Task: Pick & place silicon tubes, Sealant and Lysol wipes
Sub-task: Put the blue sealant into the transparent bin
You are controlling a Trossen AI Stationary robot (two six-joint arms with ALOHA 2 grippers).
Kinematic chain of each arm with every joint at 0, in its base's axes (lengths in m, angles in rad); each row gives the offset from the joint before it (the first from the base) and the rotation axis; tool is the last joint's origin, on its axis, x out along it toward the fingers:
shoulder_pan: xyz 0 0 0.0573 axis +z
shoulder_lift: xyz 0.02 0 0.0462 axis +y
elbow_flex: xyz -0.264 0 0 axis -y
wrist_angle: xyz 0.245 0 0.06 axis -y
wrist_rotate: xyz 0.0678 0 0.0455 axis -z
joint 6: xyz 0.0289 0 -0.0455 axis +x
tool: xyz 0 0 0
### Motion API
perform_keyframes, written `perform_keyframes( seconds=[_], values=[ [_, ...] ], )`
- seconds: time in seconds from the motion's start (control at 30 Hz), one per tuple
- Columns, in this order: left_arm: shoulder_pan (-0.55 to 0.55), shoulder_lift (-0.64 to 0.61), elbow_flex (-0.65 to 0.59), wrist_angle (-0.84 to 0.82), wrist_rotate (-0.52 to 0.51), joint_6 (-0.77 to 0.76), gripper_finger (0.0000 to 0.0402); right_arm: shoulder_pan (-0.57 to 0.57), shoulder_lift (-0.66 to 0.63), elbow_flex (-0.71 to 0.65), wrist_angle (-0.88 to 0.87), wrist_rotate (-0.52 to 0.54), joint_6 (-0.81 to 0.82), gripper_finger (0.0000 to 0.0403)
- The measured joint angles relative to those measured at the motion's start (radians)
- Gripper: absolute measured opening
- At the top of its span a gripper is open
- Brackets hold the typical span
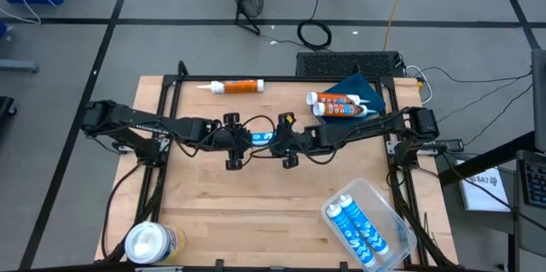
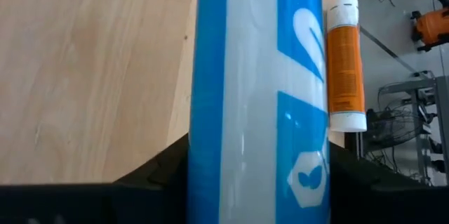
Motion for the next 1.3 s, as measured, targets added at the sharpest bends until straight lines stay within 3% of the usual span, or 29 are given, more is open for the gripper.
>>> perform_keyframes(
  seconds=[0.4, 0.53, 0.6, 0.73, 0.97, 1.13, 1.3],
  values=[
    [-0.001, -0.018, 0.000, 0.023, 0.036, -0.025, 0.0220, 0.002, -0.016, -0.010, -0.006, -0.005, 0.046, 0.0198],
    [-0.002, -0.070, 0.006, 0.080, 0.128, 0.016, 0.0340, 0.006, -0.034, -0.010, -0.039, -0.027, 0.101, 0.0198],
    [-0.006, -0.099, 0.006, 0.109, 0.205, 0.052, 0.0378, 0.008, -0.046, -0.013, -0.070, -0.067, 0.134, 0.0198],
    [-0.018, -0.181, 0.005, 0.155, 0.302, 0.119, 0.0333, 0.021, -0.071, -0.011, -0.091, -0.110, 0.205, 0.0198],
    [-0.030, -0.298, 0.004, 0.149, 0.316, 0.172, 0.0242, 0.077, -0.123, -0.012, -0.131, -0.104, 0.298, 0.0198],
    [-0.029, -0.326, 0.002, 0.148, 0.329, 0.212, 0.0212, 0.136, -0.158, -0.011, -0.146, -0.110, 0.341, 0.0198],
    [-0.006, -0.347, -0.024, 0.211, 0.458, 0.266, 0.0200, 0.190, -0.194, -0.011, -0.170, -0.103, 0.379, 0.0198]
  ],
)
